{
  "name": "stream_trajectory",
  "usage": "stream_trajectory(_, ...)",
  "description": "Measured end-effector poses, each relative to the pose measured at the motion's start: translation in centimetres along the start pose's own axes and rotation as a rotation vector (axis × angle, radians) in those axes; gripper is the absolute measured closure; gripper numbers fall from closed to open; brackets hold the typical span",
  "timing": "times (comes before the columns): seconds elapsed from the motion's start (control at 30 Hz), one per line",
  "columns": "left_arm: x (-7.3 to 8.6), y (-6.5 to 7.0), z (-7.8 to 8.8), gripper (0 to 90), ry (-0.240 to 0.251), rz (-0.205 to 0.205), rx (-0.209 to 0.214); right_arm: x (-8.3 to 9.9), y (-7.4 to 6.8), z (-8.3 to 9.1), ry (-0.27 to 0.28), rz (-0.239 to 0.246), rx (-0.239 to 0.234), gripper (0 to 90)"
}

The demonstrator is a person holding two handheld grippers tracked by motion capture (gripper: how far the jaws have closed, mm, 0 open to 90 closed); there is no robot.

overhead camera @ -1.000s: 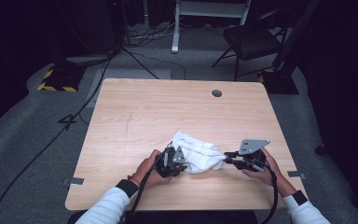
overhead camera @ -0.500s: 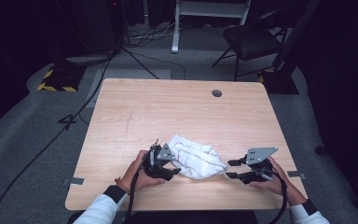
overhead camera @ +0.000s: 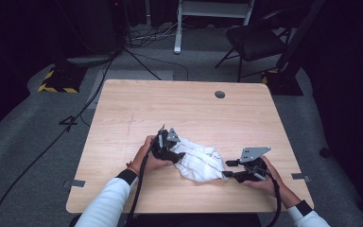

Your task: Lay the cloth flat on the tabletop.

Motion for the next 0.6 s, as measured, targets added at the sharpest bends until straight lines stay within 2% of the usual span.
stream_trajectory(0.07,0.1,0.0,-0.2,38.8,-0.001,0.005,0.018,0.1,-0.3,-0.4,-0.022,0.018,0.007,55.7)
stream_trajectory(0.1,0.1,0.0,-0.2,42.3,-0.001,0.005,0.018,0.2,-0.5,-0.7,-0.036,0.025,0.008,57.3)
stream_trajectory(0.17,0.4,0.3,0.0,48.6,-0.010,-0.013,0.050,0.2,-0.8,-0.9,-0.043,0.037,0.006,60.9)
stream_trajectory(0.2,0.4,0.5,0.1,54.2,-0.011,-0.027,0.061,0.1,-1.0,-0.9,-0.044,0.043,-0.003,65.5)
stream_trajectory(0.27,0.5,0.8,0.2,62.5,-0.022,-0.056,0.064,0.1,-1.4,-0.9,-0.048,0.063,-0.014,72.8)
stream_trajectory(0.33,0.6,1.1,0.5,70.5,-0.029,-0.090,0.064,0.1,-1.8,-0.9,-0.052,0.085,-0.020,76.5)
stream_trajectory(0.43,0.6,1.3,1.0,81.1,-0.028,-0.119,0.059,0.0,-1.9,-0.9,-0.052,0.091,-0.020,83.6)
stream_trajectory(0.5,0.5,1.3,1.4,83.5,-0.016,-0.126,0.052,-0.2,-1.7,-0.5,-0.040,0.093,0.004,88.8)
stream_trajectory(0.6,0.2,1.1,2.5,84.5,0.030,-0.115,0.049,-0.5,-1.3,0.1,-0.009,0.078,0.029,89.3)
Point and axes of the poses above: each handheld gripper's, and its own axes: z roughly backward along the jaws, x roughly out of its underside, y roughly to its right, the point moved 7 cm from there along -z, roughly forward along the jaws, and after that the axes turned 2 degrees about z, right-handed, at the moved point
